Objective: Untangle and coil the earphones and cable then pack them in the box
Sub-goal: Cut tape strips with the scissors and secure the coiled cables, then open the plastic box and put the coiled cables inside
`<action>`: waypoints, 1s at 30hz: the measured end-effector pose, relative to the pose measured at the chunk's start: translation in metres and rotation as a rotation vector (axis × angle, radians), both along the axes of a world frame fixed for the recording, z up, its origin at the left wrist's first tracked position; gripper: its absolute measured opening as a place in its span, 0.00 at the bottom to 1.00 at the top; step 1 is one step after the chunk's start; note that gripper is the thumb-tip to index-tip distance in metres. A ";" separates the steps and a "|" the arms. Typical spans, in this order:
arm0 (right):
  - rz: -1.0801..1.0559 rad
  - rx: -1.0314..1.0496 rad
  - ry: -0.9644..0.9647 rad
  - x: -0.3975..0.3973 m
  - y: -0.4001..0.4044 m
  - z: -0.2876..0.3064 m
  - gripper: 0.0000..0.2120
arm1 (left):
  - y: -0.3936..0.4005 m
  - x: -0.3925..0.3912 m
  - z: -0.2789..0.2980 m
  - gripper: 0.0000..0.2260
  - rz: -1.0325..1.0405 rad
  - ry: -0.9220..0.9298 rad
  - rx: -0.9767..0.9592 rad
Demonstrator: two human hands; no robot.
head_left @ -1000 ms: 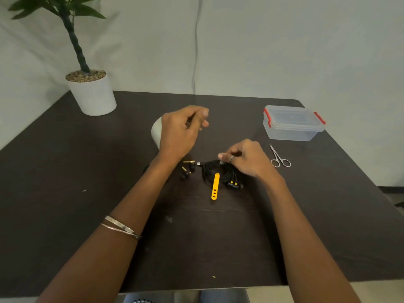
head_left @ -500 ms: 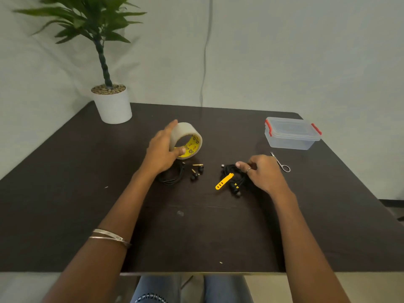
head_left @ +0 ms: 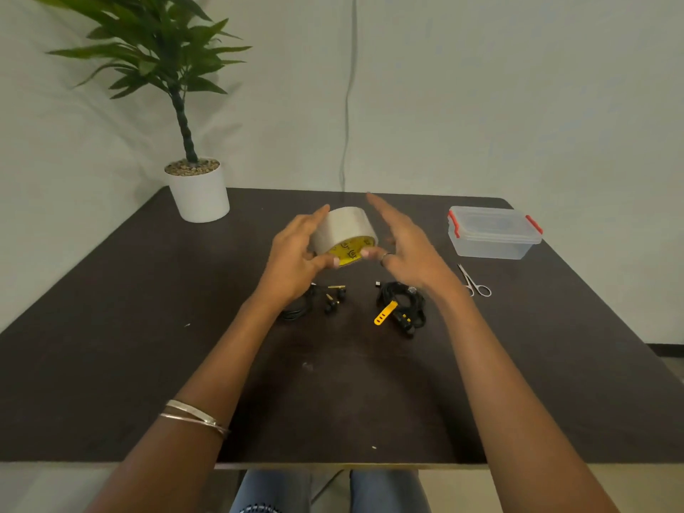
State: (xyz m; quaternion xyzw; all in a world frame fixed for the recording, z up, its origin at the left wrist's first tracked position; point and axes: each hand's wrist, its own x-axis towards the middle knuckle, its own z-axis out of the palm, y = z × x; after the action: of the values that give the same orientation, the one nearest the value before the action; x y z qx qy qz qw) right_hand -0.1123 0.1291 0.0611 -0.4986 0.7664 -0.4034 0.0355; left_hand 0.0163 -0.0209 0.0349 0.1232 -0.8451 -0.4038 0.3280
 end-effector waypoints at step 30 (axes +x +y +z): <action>-0.944 0.221 0.201 -0.062 0.175 0.004 0.11 | 0.086 -0.101 -0.003 0.06 -0.207 -0.104 0.325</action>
State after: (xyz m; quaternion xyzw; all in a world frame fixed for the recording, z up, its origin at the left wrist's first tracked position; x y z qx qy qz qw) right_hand -0.1741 0.3041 0.0648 -0.1269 0.9464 -0.2418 -0.1727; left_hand -0.0845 0.0647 0.0323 0.1078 -0.7928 -0.5594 0.2165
